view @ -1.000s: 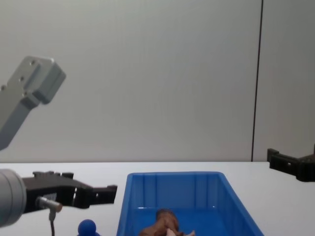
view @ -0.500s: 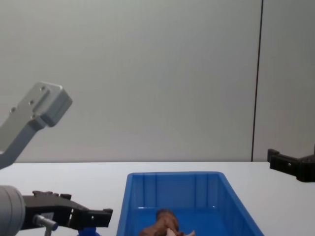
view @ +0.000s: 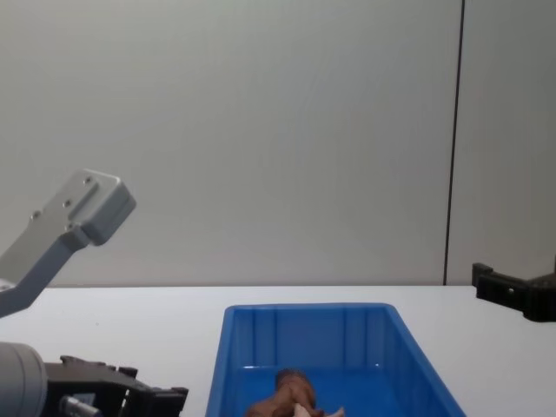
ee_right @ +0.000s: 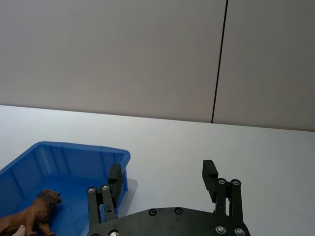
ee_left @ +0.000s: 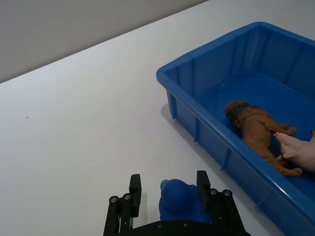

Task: Pick up the two dolls from the table and place them into the box.

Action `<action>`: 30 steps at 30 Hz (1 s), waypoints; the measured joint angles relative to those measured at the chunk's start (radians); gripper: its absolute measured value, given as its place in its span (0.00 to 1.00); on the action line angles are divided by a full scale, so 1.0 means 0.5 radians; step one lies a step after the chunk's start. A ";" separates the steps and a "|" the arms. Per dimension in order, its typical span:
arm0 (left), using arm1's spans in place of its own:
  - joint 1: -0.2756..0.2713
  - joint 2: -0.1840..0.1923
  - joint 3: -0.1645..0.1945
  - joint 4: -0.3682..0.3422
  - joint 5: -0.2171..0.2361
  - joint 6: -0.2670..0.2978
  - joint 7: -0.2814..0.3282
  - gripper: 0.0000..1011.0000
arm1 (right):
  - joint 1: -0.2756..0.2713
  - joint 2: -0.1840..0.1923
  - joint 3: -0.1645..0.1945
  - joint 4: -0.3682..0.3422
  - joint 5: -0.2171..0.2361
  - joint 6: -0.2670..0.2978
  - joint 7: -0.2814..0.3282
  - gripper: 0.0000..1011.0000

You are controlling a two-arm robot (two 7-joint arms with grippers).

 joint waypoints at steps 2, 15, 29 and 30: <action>-0.004 -0.003 0.000 0.011 0.004 0.007 -0.008 0.67 | 0.000 0.000 0.000 0.000 0.000 0.000 0.000 0.99; -0.008 -0.012 -0.005 0.039 0.006 0.012 -0.027 0.29 | 0.000 0.000 0.000 0.000 0.000 0.000 0.000 0.99; -0.003 -0.019 -0.022 -0.013 -0.015 -0.129 -0.023 0.20 | 0.000 0.000 0.000 0.000 0.000 0.000 0.000 0.99; -0.004 -0.019 -0.023 -0.021 -0.015 -0.137 -0.022 0.20 | 0.000 0.000 0.000 0.000 0.000 0.000 0.000 0.99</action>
